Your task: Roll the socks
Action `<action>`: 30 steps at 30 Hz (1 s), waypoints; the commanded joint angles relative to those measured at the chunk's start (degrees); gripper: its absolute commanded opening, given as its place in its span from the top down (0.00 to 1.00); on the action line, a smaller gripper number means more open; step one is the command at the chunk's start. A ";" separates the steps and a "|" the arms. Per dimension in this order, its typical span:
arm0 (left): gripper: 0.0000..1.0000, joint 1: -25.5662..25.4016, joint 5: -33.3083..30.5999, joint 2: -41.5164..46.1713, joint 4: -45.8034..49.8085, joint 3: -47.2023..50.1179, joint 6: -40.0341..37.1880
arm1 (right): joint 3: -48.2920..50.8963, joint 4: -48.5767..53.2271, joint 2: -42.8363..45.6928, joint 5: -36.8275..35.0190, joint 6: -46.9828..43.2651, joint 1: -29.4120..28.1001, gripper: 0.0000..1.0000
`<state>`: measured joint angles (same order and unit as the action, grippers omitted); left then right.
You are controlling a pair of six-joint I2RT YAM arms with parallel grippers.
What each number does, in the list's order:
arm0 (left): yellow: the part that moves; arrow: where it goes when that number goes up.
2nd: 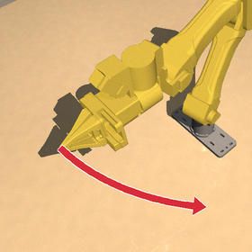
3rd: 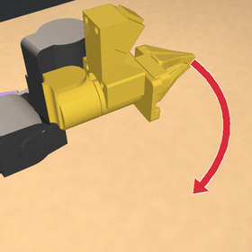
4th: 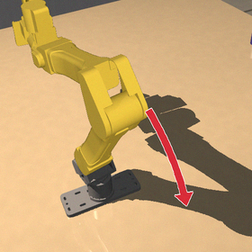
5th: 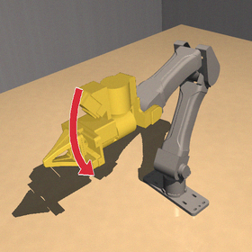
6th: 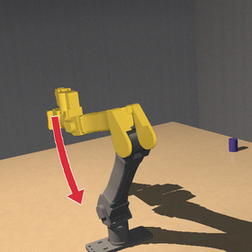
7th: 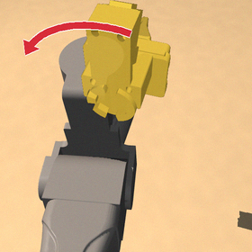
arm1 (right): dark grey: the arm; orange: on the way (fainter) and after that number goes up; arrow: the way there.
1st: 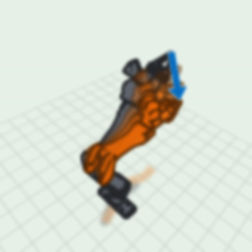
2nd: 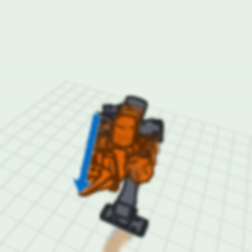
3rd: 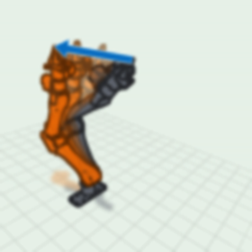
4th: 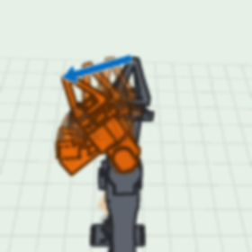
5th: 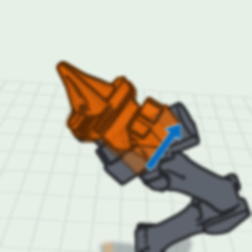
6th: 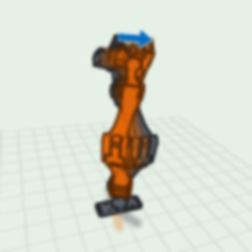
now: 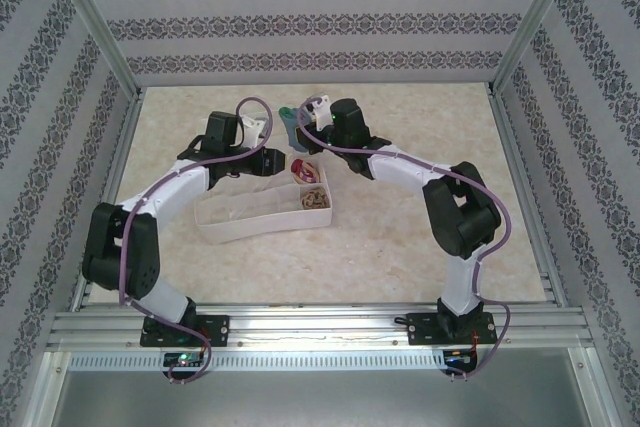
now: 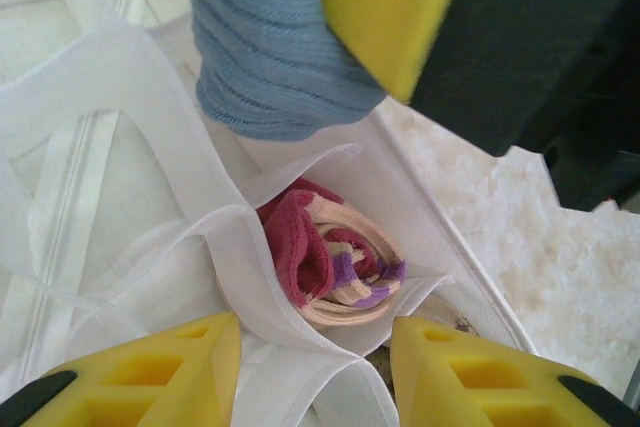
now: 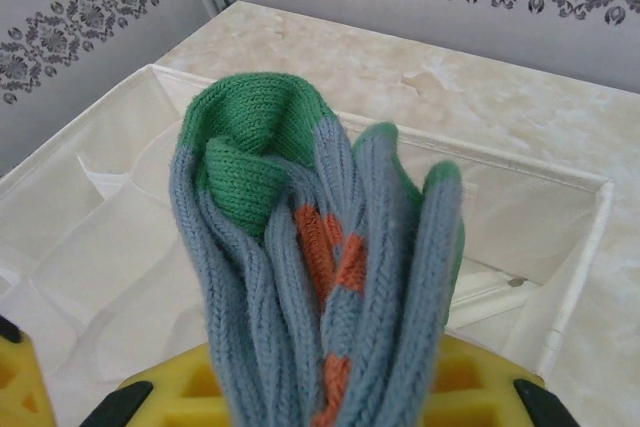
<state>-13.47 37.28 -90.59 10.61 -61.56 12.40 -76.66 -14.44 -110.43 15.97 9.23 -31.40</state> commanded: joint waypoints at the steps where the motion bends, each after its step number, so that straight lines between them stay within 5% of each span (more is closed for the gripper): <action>1: 0.57 1.28 2.55 -1.63 -2.90 0.33 2.26 | 0.96 -2.50 -0.37 1.38 -3.00 -0.84 0.94; 18: 0.59 3.37 1.83 -4.68 -1.38 -0.29 2.19 | 2.37 1.52 -2.59 -9.56 -8.18 -0.83 0.94; 30: 0.59 3.64 0.96 -5.74 0.55 -2.33 2.01 | 3.22 2.75 -4.08 -6.48 -6.37 -2.67 0.85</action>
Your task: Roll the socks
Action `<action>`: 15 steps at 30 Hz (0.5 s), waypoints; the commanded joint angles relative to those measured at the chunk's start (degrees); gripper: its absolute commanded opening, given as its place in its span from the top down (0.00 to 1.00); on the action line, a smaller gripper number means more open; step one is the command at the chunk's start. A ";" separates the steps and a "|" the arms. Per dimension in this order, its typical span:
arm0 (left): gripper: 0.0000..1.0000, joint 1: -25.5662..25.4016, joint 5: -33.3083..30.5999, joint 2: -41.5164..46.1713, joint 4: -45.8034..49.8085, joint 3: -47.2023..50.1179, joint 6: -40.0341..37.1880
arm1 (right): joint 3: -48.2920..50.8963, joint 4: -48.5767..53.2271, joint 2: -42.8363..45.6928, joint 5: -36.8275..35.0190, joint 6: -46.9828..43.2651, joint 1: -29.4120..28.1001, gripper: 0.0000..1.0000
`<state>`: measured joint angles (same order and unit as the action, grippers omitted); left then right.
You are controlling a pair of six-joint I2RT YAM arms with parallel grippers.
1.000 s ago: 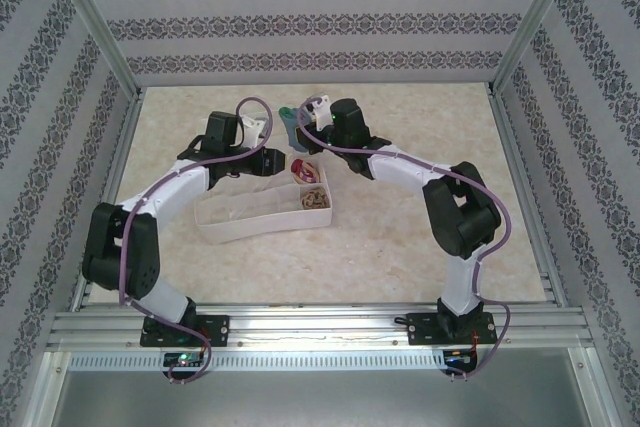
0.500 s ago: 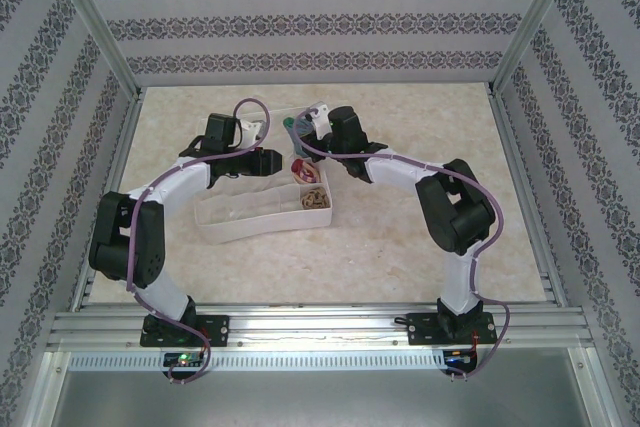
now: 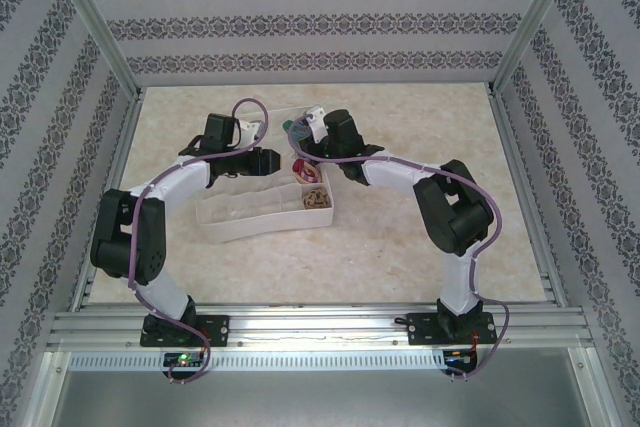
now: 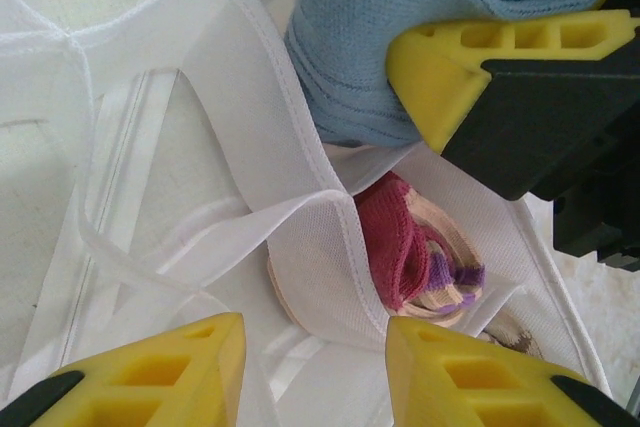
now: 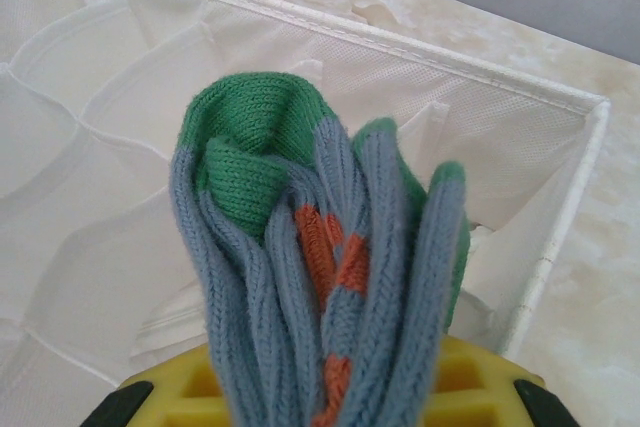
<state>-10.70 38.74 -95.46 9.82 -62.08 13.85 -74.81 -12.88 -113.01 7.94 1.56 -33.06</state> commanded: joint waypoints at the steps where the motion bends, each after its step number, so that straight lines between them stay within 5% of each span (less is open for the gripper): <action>1: 0.59 0.90 -0.62 -0.87 1.34 -1.70 0.57 | 1.56 1.11 -1.53 1.92 1.66 -1.11 0.85; 15: 0.58 1.27 -1.73 -1.22 2.13 -3.04 0.81 | 1.36 7.26 -0.12 -2.32 -1.72 -2.04 0.72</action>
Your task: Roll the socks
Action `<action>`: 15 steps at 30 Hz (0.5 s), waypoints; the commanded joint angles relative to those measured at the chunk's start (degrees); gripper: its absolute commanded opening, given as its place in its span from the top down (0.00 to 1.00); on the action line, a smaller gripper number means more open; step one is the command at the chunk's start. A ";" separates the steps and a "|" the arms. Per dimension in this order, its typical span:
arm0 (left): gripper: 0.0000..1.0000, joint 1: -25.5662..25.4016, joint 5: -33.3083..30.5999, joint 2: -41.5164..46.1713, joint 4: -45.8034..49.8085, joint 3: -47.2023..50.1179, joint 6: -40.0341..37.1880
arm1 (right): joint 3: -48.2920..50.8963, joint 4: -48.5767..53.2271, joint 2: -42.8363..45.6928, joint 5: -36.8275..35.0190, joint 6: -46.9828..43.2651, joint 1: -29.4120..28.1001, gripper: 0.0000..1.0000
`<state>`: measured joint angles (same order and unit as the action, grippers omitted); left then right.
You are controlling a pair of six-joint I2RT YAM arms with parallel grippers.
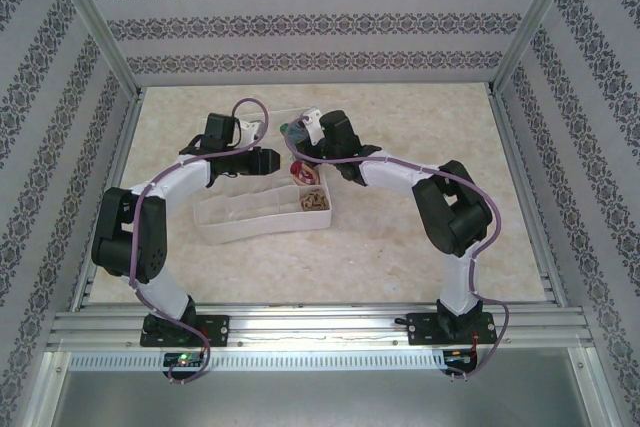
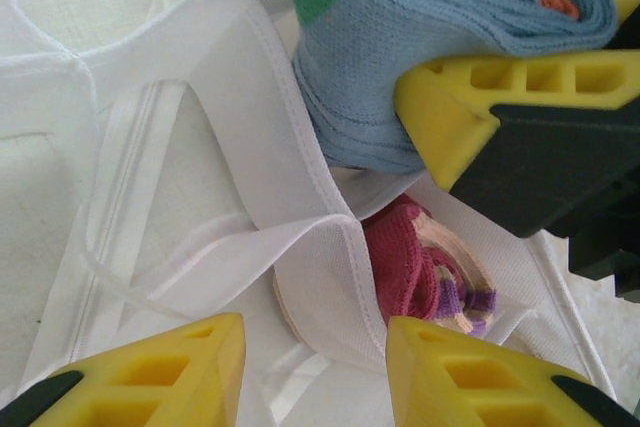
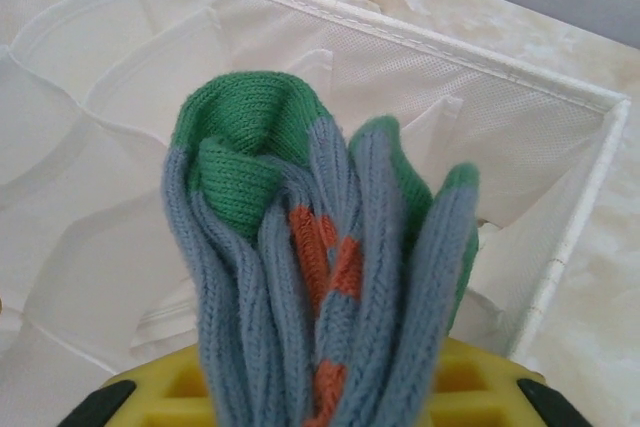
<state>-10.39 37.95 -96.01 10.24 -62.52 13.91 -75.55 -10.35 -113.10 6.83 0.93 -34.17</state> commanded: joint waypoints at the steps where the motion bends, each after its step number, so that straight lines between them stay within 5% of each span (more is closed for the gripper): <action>1: 0.58 1.06 -1.03 -0.67 1.58 -2.89 0.83 | 2.31 4.64 0.24 -1.00 -1.49 -0.85 0.68; 6: 0.58 1.36 -1.04 -0.76 0.04 -4.84 1.96 | 3.61 2.87 1.71 1.22 -0.69 -0.69 0.51; 15: 0.58 1.46 0.25 -2.41 -1.60 -6.93 3.37 | 2.61 2.40 3.84 1.56 7.10 0.15 0.40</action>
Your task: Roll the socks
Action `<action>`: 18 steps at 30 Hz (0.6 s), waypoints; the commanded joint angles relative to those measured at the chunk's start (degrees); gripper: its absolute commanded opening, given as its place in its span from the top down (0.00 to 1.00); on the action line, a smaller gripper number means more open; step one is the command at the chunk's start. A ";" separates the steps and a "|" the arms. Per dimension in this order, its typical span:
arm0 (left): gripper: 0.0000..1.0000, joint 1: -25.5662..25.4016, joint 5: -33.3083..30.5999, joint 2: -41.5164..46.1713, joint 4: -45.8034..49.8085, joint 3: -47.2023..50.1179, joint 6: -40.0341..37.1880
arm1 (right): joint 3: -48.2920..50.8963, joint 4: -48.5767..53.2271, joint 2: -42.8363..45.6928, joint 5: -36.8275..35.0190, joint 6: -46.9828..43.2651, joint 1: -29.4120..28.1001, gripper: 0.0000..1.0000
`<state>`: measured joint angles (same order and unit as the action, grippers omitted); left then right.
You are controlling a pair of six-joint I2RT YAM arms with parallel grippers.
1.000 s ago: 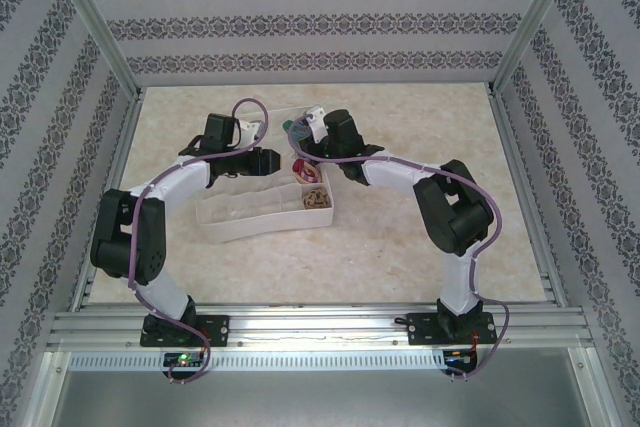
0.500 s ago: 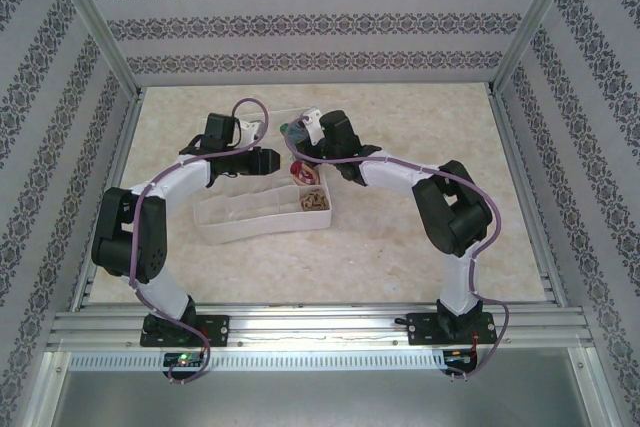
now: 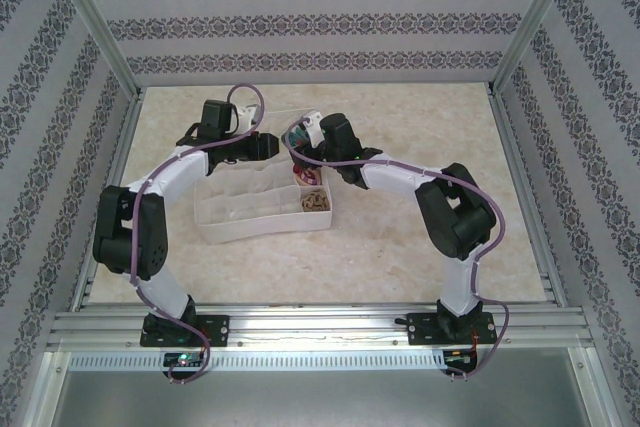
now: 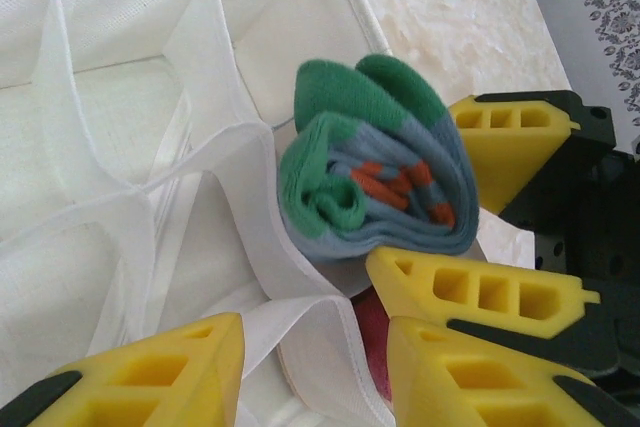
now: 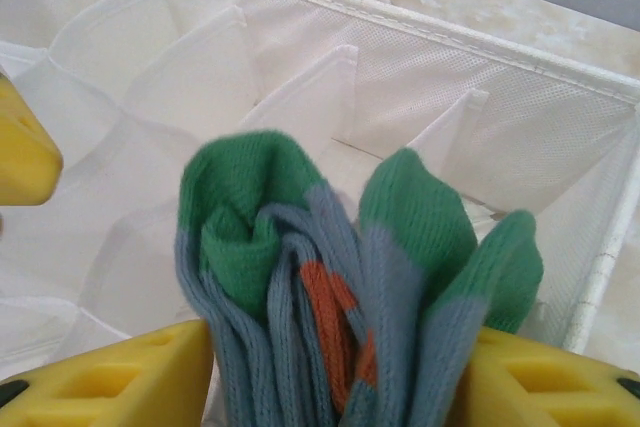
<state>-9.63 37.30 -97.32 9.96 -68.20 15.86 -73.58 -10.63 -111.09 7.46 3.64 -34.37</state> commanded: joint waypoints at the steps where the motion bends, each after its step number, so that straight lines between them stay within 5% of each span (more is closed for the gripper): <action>1: 0.58 0.74 0.93 -1.20 -1.42 -1.28 1.54 | 0.27 3.12 1.92 0.97 5.08 0.49 0.39; 18: 0.58 0.66 -0.72 0.15 1.29 -2.81 -1.59 | -4.97 7.78 5.36 0.42 12.51 1.37 0.39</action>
<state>-9.63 37.23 -98.19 9.96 -69.38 16.10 -76.29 -4.14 -108.44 7.33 14.11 -33.47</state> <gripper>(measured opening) 0.417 0.609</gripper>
